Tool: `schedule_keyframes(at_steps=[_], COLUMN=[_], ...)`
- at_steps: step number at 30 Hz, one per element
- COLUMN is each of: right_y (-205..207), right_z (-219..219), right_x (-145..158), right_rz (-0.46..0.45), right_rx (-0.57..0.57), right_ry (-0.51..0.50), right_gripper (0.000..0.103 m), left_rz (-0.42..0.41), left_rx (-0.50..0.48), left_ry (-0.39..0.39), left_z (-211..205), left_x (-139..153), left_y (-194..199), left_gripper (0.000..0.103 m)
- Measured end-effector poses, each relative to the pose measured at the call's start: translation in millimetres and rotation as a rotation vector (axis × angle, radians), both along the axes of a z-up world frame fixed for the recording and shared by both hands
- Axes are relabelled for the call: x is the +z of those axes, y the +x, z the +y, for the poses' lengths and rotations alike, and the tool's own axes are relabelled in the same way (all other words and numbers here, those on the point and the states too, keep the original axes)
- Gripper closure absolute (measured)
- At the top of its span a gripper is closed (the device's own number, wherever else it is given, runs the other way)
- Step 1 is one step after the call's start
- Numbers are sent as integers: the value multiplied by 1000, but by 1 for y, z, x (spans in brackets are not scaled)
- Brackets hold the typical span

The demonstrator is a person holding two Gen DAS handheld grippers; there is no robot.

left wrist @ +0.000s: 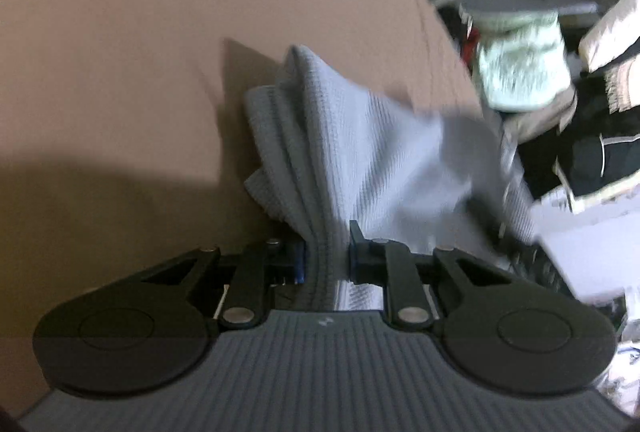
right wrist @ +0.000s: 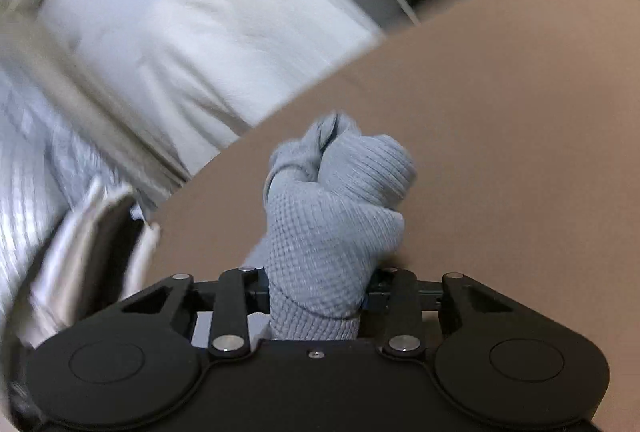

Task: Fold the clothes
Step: 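Lift the folded shirt with both grippers and carry it to the clothes stack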

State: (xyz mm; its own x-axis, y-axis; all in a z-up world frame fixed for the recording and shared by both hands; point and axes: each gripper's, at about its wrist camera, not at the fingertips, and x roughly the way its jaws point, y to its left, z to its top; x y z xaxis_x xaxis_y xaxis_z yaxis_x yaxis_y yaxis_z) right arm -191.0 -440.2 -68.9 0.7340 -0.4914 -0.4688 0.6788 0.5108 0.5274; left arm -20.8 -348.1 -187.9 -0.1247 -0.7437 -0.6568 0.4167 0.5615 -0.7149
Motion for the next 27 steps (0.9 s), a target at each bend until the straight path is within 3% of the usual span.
schedule_keyframes(at_steps=[3, 4, 6, 8, 13, 16, 17, 18, 19, 20, 21, 23, 27], right_y=[0, -6, -18, -36, -56, -45, -36, -29, -22, -15, -8, 2, 11], right_z=[-13, -24, -39, -45, -56, -56, -56, -55, -53, -51, -49, -40, -12], right_x=[3, -3, -19, -36, -62, -61, -59, -57, -52, -47, -42, -24, 20], right_rz=[71, 55, 9, -72, -312, -293, -259, -222, -184, -145, -107, -37, 43], right_rx=[72, 57, 12, -31, -98, -115, -112, -104, -89, -74, -59, -14, 100], right_ry=[-17, 41, 170, 291, 455, 454, 435, 404, 360, 315, 271, 160, -59], right_gripper=[59, 58, 46, 41, 31, 24, 23, 29, 37, 51, 59, 64, 67], left_rz=[-82, -102, -155, -197, -96, -147, -187, -234, -259, -273, -284, -311, -391], left_rx=[48, 80, 150, 205, 204, 133, 105, 75, 51, 30, 27, 34, 56], left_ry=[52, 55, 59, 60, -25, -54, -47, -33, -31, -35, -38, -45, -49], left_z=[3, 5, 11, 17, 9, -22, -31, -40, -46, -52, -50, -40, -13], left_x=[8, 12, 19, 20, 3, -5, -5, -3, -2, -1, 2, 14, 52], left_y=[-10, -10, -10, -6, 12, 14, 10, 5, -1, -6, -12, -22, -37], left_gripper=[70, 68, 48, 38, 37, 31, 31, 40, 58, 85, 85, 86, 86])
